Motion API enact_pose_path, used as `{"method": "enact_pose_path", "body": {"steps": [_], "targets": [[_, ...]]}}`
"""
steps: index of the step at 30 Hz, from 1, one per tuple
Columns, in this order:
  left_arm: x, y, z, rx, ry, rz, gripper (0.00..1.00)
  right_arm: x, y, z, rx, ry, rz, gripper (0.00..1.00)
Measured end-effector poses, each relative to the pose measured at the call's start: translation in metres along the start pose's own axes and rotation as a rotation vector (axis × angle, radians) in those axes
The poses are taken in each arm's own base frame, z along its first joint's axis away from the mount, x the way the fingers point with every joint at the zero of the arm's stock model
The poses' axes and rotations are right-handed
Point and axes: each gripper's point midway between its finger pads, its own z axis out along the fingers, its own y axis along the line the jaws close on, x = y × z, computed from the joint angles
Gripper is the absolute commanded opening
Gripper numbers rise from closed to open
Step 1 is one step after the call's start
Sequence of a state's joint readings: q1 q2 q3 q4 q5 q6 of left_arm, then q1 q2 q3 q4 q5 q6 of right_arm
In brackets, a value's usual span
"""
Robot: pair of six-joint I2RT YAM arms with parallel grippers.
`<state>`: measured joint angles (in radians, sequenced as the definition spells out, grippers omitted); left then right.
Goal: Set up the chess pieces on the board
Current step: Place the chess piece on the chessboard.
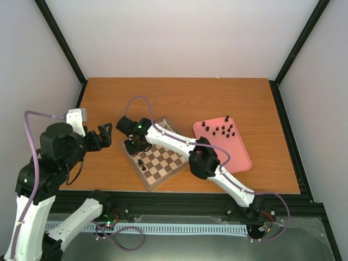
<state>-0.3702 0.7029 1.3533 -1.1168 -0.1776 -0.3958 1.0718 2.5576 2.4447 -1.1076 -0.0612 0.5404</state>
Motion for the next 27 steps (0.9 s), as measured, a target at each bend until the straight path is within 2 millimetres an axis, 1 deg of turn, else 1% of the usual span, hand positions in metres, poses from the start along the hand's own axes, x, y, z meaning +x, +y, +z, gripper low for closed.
{"method": "enact_pose_path", "body": {"steps": [16,21,27], "targets": [[0.0,0.0003,0.0001,-0.002,0.0,0.0,1.0,0.0025,0.0035,0.0015,-0.021,0.014,-0.006,0.11],[0.0,0.0003,0.0001,-0.002,0.0,0.0,1.0,0.0027,0.0038,0.0015,-0.023,0.015,-0.009,0.14],[0.0,0.0003,0.0002,-0.002,0.0,0.0,1.0,0.0029,0.0041,0.0015,-0.025,0.016,-0.013,0.2]]}}
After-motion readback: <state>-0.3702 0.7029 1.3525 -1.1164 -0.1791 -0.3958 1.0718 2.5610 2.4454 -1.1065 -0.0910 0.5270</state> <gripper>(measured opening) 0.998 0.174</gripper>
